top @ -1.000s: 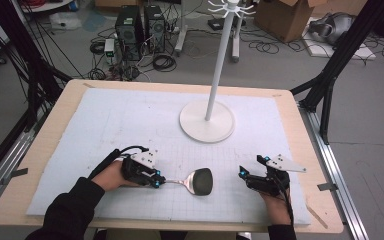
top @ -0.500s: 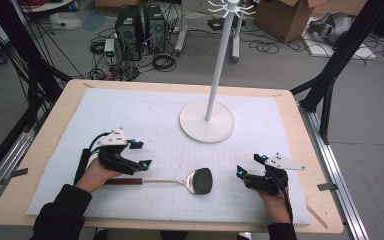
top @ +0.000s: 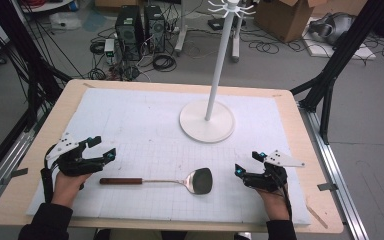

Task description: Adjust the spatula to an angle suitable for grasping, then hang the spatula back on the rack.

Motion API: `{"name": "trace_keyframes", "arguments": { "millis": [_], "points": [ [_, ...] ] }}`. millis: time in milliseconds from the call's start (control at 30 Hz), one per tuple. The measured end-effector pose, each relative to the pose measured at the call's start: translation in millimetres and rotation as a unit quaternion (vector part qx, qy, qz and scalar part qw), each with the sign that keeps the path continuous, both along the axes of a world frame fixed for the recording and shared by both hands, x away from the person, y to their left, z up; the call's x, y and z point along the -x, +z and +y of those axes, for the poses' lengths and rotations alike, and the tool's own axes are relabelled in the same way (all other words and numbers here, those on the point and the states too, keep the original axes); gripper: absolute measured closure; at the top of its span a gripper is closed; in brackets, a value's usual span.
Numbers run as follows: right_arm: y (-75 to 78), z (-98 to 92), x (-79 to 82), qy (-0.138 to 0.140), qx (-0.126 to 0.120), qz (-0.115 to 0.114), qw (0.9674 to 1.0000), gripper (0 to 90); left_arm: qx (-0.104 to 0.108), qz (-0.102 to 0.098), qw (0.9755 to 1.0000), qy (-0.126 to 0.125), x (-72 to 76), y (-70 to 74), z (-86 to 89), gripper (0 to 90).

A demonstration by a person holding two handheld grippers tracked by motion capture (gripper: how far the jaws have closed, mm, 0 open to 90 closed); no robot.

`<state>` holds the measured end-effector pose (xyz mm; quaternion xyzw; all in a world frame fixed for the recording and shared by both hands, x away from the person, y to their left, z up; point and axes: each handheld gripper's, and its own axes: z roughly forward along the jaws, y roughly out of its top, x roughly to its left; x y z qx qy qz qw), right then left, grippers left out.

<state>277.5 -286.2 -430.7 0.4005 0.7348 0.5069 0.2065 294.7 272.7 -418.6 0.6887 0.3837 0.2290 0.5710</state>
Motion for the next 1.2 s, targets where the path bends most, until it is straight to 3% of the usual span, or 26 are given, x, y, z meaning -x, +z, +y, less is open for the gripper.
{"name": "trace_keyframes", "arguments": {
  "millis": [100, 233, 367, 467, 633, 800, 1067, 1200],
  "points": [
    [-0.9, 2.0, -1.5, 0.013, 0.003, -0.005, 0.9999, 15.2, -0.003, 0.004, 1.0, 0.003, 2.3, -0.4, 3.7, 20.1],
    [-2.6, 6.1, -4.9, 0.012, 0.004, 0.008, 0.9999, 15.2, -0.001, 0.008, 0.9999, 0.006, 6.3, -3.8, 6.6, 20.1],
    [4.0, 11.0, -3.2, 0.054, -0.004, -0.006, 0.9985, 15.1, -0.001, 0.012, 0.9999, 0.006, 9.6, -6.9, 8.3, 20.0],
    [9.8, 16.5, -5.0, 0.068, -0.003, -0.01, 0.9976, 15.2, 0.002, 0.012, 0.9999, 0.011, 10.3, -6.9, 10.1, 19.9],
    [18.4, 40.6, -10.2, 0.11, 0.01, -0.012, 0.9939, 15.1, 0.001, 0.008, 0.9999, 0.014, 13.6, -5.4, 13.0, 19.9],
    [21.3, 77.7, -15.1, 0.178, 0.038, 0.006, 0.9833, 15.7, 0.0, 0.015, 0.9997, 0.018, 15.3, -7.3, 14.2, 18.6],
    [19.5, 126.7, -24.1, 0.25, 0.077, 0.018, 0.9649, 17.8, -0.006, 0.008, 0.9997, 0.022, 23.9, -9.9, 14.4, 18.6],
    [15.7, 144.6, -27.5, 0.289, 0.092, 0.023, 0.9527, 24.7, -0.006, 0.012, 0.9997, 0.021, 26.6, -12.8, 15.1, 18.6]
  ]
}}
